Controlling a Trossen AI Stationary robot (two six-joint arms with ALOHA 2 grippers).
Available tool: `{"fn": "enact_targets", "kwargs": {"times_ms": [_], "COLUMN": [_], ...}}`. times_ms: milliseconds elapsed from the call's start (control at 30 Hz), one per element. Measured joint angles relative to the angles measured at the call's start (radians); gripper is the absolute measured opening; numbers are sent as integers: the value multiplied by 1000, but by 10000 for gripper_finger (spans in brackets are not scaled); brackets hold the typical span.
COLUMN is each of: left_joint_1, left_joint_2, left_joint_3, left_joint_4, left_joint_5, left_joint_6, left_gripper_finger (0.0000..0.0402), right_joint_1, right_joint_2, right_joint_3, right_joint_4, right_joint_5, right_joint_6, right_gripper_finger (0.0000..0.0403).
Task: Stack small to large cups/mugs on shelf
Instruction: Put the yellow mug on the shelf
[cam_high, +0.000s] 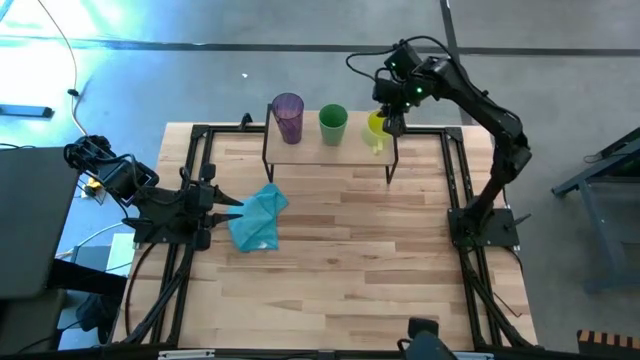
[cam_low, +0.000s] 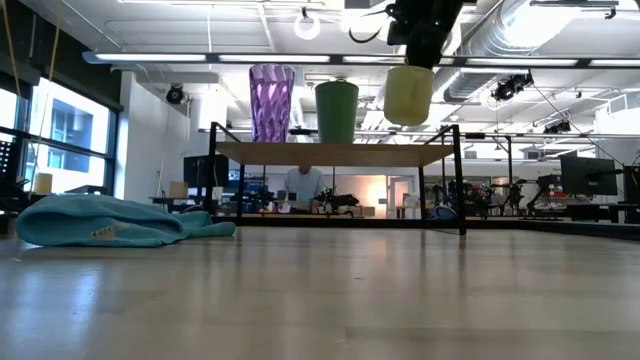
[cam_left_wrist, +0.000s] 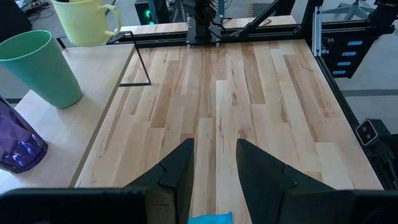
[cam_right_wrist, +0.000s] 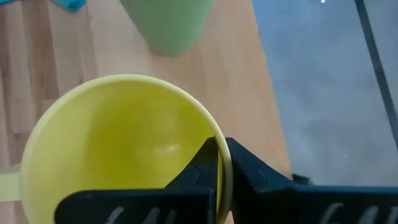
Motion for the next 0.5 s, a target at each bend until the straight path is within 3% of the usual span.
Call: {"fn": "enact_targets", "kwargs": {"times_ms": [167, 500], "left_joint_1": [0, 0], "left_joint_2": [0, 0], "left_joint_3": [0, 0], "left_joint_4": [3, 20], "left_joint_5": [-1, -1], "left_joint_6": [0, 0], "left_gripper_finger": [108, 108], "right_joint_1": [-5, -5], "right_joint_2": [63, 284], "right_joint_3": [107, 434], "right_joint_4": [-43, -291], "right_joint_5": [-7, -11], "right_joint_6": [-37, -63], "right_gripper_finger": [0, 0]}}
